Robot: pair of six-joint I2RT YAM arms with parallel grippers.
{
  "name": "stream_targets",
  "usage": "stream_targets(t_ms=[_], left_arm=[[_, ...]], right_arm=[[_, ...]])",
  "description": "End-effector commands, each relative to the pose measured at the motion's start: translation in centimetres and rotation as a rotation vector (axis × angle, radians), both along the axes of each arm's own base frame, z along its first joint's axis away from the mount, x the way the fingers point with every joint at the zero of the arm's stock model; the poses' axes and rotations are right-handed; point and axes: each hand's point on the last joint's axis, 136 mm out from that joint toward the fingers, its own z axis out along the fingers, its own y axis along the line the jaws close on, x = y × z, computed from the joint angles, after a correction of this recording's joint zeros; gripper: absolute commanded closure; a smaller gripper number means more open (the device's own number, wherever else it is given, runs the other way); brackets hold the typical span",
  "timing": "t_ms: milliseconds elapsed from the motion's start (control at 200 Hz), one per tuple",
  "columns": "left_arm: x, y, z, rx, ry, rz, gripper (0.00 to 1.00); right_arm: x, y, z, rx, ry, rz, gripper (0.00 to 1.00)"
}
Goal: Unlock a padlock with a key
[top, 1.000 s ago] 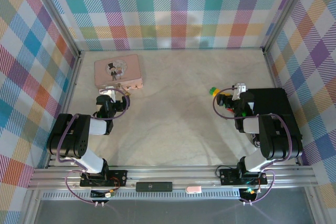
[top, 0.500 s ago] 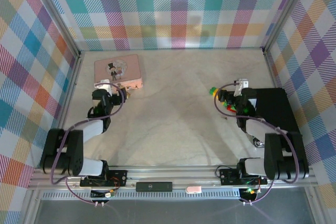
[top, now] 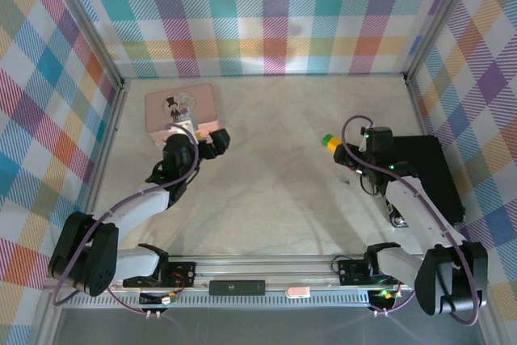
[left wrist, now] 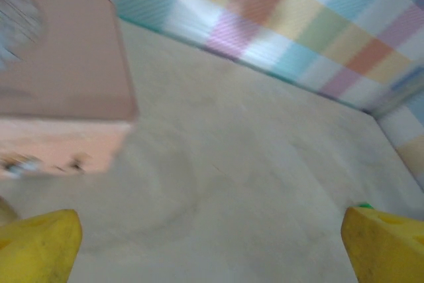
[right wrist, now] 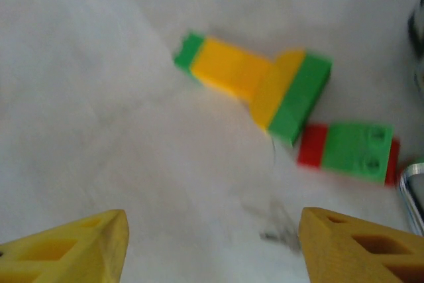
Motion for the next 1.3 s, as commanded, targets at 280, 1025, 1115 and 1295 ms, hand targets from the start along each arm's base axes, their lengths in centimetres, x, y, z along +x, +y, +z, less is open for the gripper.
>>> stream_targets(t_ms=[280,1025,1115,1295], left_arm=[[-0.7,-3.4,-3.9,-0.119,0.162,0.030,0.00],[-1.8,-2.2,-0.3,-0.066,0.116,0.034,0.00],[-2.1,-1.8,0.1,-0.059,0.113,0.041,0.01],[-2.3,-1.9,0.2,-0.069,0.120,0.038,0.00]], right_arm=[[-2.5,-1.0,-5.4,-0.139,0.331,-0.064,0.62],[-0.6,-2.0,-10.5,-0.132,0.468,-0.177,0.77],[-0.7,-1.5,-11.0,-0.111,0.480,-0.168,0.76],[-1.1,-1.2,-11.7,-0.087,0.499,-0.172,0.78]])
